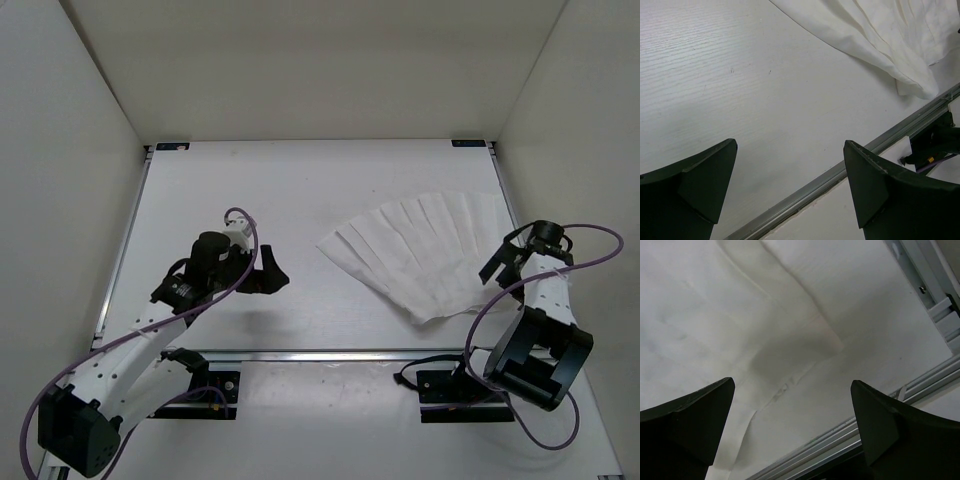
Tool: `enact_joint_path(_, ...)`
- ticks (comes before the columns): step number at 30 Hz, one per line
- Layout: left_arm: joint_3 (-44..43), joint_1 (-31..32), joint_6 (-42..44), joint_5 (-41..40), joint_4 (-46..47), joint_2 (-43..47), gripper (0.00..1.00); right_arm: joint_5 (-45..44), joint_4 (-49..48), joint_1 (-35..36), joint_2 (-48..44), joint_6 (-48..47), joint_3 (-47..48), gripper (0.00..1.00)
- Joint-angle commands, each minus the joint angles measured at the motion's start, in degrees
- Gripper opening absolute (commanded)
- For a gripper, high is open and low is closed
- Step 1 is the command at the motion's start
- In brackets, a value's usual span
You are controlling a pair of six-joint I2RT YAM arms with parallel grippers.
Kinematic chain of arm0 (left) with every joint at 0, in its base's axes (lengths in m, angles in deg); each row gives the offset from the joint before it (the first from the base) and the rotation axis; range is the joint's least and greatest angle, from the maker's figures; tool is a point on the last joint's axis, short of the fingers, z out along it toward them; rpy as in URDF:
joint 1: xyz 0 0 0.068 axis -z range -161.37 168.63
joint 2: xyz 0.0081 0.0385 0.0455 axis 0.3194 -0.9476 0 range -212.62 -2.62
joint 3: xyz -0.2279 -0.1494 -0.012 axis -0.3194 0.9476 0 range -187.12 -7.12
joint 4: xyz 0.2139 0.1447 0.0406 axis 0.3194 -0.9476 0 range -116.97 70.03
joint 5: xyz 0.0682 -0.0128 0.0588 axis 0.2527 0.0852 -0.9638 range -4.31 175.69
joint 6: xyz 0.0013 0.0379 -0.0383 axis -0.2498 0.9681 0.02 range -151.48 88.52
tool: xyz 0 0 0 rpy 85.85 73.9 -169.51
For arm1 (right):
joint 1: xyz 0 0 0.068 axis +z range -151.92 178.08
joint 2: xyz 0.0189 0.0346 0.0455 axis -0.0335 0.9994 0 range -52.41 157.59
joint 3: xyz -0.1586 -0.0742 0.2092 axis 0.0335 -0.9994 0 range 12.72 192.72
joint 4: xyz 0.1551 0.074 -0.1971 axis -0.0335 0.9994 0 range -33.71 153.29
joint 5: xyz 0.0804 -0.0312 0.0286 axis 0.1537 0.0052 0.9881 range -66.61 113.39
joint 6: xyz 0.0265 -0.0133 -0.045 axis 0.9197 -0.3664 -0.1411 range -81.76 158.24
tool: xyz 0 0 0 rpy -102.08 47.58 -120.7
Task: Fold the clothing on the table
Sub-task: Grab the skirt from the pile
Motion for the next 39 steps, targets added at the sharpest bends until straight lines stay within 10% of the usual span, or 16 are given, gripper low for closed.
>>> enact_joint_path(1, 0.7, -0.7, 0.1, 2.1, 1.7, 2.0, 0.98, -2.6, -1.9, -2.3, 0.2, -1.0, -0.1, 0.99)
enact_joint_path(23, 4.5, -1.9, -2.4, 7.0, 6.7, 3.7, 0.99, -11.0, -8.8, 3.1, 6.9, -5.5, -2.4, 0.94)
enact_joint_path(26, 5.0, -1.8, -2.6, 7.4, 6.8, 3.4, 0.99, -8.1, -9.7, 1.0, 8.7, -5.3, -1.9, 0.78)
enact_joint_path(28, 4.8, -1.6, -2.7, 7.2, 6.9, 3.2, 0.99, -7.2, -9.6, 0.2, 9.5, -5.5, -1.4, 0.48)
enact_joint_path(39, 4.6, -2.3, -2.3, 6.7, 5.7, 3.9, 0.98, -9.2, -7.1, 7.7, 11.9, -5.5, 1.0, 0.0)
